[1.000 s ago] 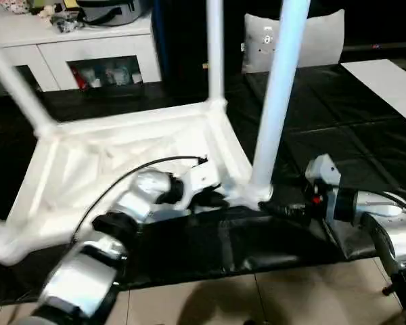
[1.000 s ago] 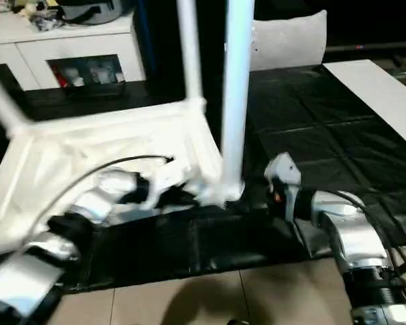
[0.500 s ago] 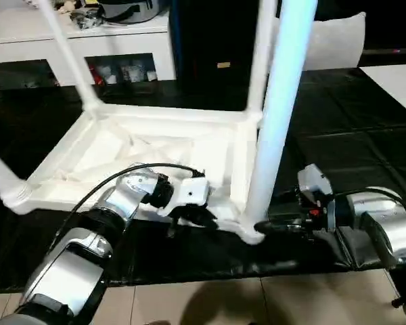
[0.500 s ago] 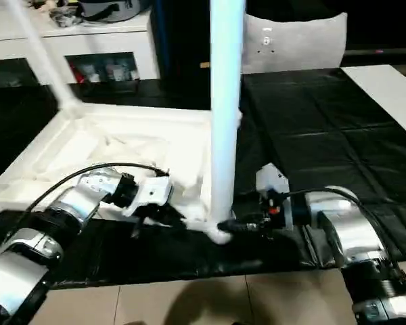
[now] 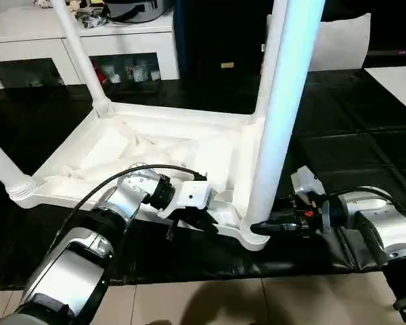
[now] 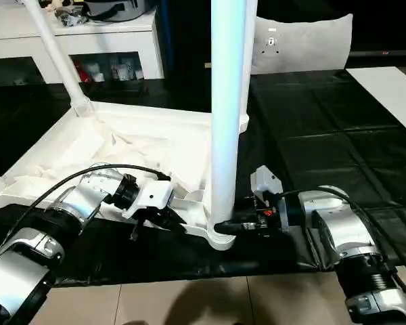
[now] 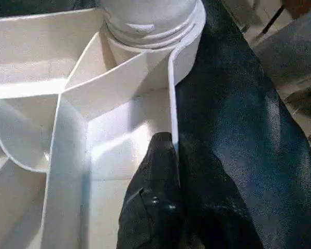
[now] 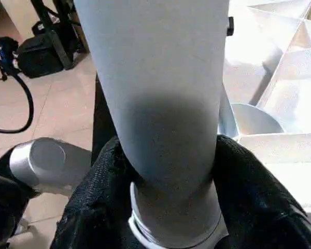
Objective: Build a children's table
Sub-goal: Rotate leg to tighten
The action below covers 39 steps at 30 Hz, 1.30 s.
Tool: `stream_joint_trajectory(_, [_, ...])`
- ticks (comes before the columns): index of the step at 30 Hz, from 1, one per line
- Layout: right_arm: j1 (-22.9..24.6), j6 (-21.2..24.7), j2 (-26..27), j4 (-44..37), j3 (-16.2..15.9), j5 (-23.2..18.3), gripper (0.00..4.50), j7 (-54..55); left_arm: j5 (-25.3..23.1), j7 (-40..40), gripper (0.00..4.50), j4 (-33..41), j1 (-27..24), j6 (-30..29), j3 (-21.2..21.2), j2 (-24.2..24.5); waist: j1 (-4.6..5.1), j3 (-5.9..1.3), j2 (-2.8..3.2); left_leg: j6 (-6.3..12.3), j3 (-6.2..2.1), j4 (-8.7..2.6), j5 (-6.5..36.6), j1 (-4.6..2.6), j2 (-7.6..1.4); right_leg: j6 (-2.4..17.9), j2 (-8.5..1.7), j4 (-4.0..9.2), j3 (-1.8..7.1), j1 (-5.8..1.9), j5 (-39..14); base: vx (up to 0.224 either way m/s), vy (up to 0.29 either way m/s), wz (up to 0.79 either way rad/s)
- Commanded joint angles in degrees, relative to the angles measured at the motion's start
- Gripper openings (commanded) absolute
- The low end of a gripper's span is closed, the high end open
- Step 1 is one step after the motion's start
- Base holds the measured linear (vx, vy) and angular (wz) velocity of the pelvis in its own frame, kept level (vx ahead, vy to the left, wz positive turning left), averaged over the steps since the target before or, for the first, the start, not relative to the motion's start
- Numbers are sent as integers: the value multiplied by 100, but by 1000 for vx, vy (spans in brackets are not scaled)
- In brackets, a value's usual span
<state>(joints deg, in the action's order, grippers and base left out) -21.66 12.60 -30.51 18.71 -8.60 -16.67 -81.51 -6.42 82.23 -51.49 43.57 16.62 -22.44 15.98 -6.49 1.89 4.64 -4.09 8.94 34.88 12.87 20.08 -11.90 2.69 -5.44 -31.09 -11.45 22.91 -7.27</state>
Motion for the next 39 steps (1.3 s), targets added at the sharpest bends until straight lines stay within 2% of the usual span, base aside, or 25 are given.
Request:
stream_joint_trajectory(1, [69, 341, 172, -107, 41, -265, 195, 244, -63, -151, 0, 120, 89, -292, -49, -103, 28, -411, -124, 620, 14, -358, 464, 15, -165, 215, -370, 380, 347, -389, -2163, 0, 0, 0])
stream_joint_trajectory(4, [78, 725, 416, -280, 166, -160, 194, 1059, 69, -495, 0, 247, 68, -758, 116, -285, 71, -374, -98, 479, 30, -363, 680, -8, -115, 82, -347, 458, 304, -382, -2538, 0, 0, 0])
stream_joint_trajectory(6, [34, 910, 652, -359, 257, -73, 194, 1641, 119, -717, 0, 349, 51, -1018, 189, -395, 124, -357, -109, 390, 33, -360, 772, -18, -81, -64, -331, 513, 259, -382, -2803, 0, 0, 0])
stream_joint_trajectory(7, [-35, 1009, 953, -372, 307, 150, 194, 2338, 147, -1075, 0, 454, 33, -1277, 285, -559, 216, -341, -90, 323, 31, -346, 923, -24, -49, -171, -314, 575, 202, -359, -3005, 0, 0, 0])
stream_joint_trajectory(8, [-108, 1158, 1185, -346, 352, 305, 194, 2865, 183, -1343, 0, 534, 12, -1522, 362, -700, 259, -336, -86, 277, 18, -346, 969, -9, -47, -207, -309, 576, 176, -371, -3039, 0, 0, 0])
stream_joint_trajectory(9, [-154, 1283, 1334, -342, 385, 407, 194, 3203, 203, -1512, 0, 606, -6, -1709, 415, -793, 364, -332, -52, 189, -13, -341, 1084, -6, -46, -285, -306, 610, 118, -383, -3104, 0, 0, 0])
stream_joint_trajectory(10, [-289, 1489, 1607, -259, 496, 557, 194, 3839, 212, -1918, 0, 668, -15, -1985, 518, -986, 511, -326, -85, 159, -38, -329, 1227, 16, -41, -379, -293, 646, 61, -411, -3140, 0, 0, 0])
stream_joint_trajectory(13, [-508, 1646, 1945, -23, 657, 705, 194, 4699, 197, -2498, 0, 651, 10, -2313, 648, -1253, 756, -322, -13, 228, -82, -323, 1501, -15, -73, -421, -295, 709, -1, -422, -3094, 0, 0, 0])
stream_joint_trajectory(16, [-730, 1680, 2165, 243, 814, 727, 194, 5280, 138, -3221, 0, 452, 140, -2344, 802, -1483, 977, -338, -13, 360, -110, -331, 1726, -31, -82, -378, -332, 725, 16, -443, -2964, 0, 0, 0])
stream_joint_trajectory(17, [-788, 1556, 2210, 329, 821, 762, 194, 5405, 119, -3428, 0, 385, 184, -2318, 840, -1548, 1021, -355, -26, 391, -122, -336, 1557, 30, -58, -292, -356, 684, 36, -470, -2794, 0, 0, 0])
stream_joint_trajectory(18, [-840, 1318, 2243, 410, 802, 820, 194, 5466, 145, -3635, 0, 348, 235, -2321, 906, -1633, 1055, -353, -50, 437, -105, -328, 1464, 44, -23, -237, -352, 686, 31, -462, -2775, 0, 0, 0])
stream_joint_trajectory(20, [-839, 1248, 2320, 396, 868, 833, 194, 5501, 175, -3719, 0, 410, 237, -2398, 963, -1684, 1064, -364, -67, 509, -87, -326, 1292, 59, -4, -173, -363, 679, 55, -470, -2726, 0, 0, 0])
stream_joint_trajectory(21, [-838, 1253, 2365, 371, 917, 830, 194, 5513, 160, -3767, 0, 448, 236, -2434, 979, -1697, 1054, -379, -83, 559, -96, -338, 1094, 97, -14, -106, -372, 636, 86, -491, -2562, 0, 0, 0])
stream_joint_trajectory(22, [-800, 1266, 2394, 269, 958, 789, 249, 5469, 122, -3794, 0, 493, 228, -2455, 986, -1674, 1041, -390, -78, 590, -98, -341, 989, 105, -23, -58, -375, 609, 106, -501, -2436, 0, 0, 0])
stream_joint_trajectory(25, [-655, 1197, 2343, -31, 988, 652, 274, 5244, -3, -3790, 0, 621, 181, -2422, 955, -1537, 975, -424, -81, 762, -123, -342, 493, 141, -75, 216, -396, 462, 187, -518, -1795, 0, 0, 0])
stream_joint_trajectory(26, [-629, 1145, 2285, -39, 980, 622, 287, 5192, -21, -3759, 0, 621, 170, -2367, 930, -1493, 942, -442, -86, 838, -123, -325, 310, 138, -83, 295, -397, 409, 221, -508, -1555, 0, 0, 0])
stream_joint_trajectory(27, [-588, 1069, 2194, -53, 979, 585, 299, 5099, -35, -3713, 0, 620, 152, -2310, 904, -1431, 906, -466, -100, 927, -133, -304, 83, 185, -72, 356, -402, 335, 242, -542, -1271, 0, 0, 0])
stream_joint_trajectory(28, [-551, 1008, 2105, -69, 968, 579, 306, 4977, -39, -3651, 0, 609, 141, -2251, 885, -1386, 875, -479, -100, 977, -126, -289, -43, 188, -70, 394, -404, 302, 261, -536, -1112, 0, 0, 0])
stream_joint_trajectory(30, [-404, 759, 1733, -118, 940, 581, 320, 4432, -63, -3376, 0, 556, 101, -2033, 808, -1210, 764, -505, -74, 1241, -122, -247, -403, 188, -86, 540, -396, 203, 296, -493, -556, 0, 0, 0])
stream_joint_trajectory(31, [-329, 642, 1561, -161, 899, 646, 334, 4211, -89, -3268, 0, 560, 76, -1936, 767, -1133, 703, -477, -95, 1273, -93, -244, -337, 197, -68, 546, -387, 215, 304, -480, -675, 0, 0, 0])
stream_joint_trajectory(32, [-329, 642, 1561, -161, 899, 646, 345, 4211, -89, -3268, 0, 560, 76, -1936, 767, -1133, 703, -477, -95, 1273, -93, -244, -337, 197, -68, 546, -387, 215, 304, -480, -675, 0, 0, 0])
stream_joint_trajectory(33, [-205, 452, 1263, -237, 831, 730, 354, 3831, -117, -3048, 0, 547, 44, -1775, 699, -1010, 612, -461, -77, 1169, -60, -252, -125, 173, -57, 459, -382, 256, 298, -474, -1086, 0, 0, 0])
stream_joint_trajectory(36, [-49, 411, 924, -394, 819, 632, 388, 3333, -129, -2745, 0, 521, 5, -1618, 624, -859, 504, -427, -68, 997, -39, -281, 134, 120, -89, 304, -346, 336, 304, -440, -1594, 0, 0, 0])
stream_joint_trajectory(38, [113, 275, 536, -559, 727, 529, 388, 2741, -124, -2351, 0, 513, -43, -1375, 515, -693, 467, -422, -57, 940, -36, -293, 250, 97, -99, 295, -345, 343, 307, -425, -1721, 0, 0, 0])
stream_joint_trajectory(39, [211, 107, 262, -623, 660, 465, 388, 2286, -97, -1962, 0, 526, -81, -1203, 409, -552, 392, -413, -65, 911, -25, -302, 409, 69, -119, 229, -343, 370, 322, -405, -1865, 0, 0, 0])
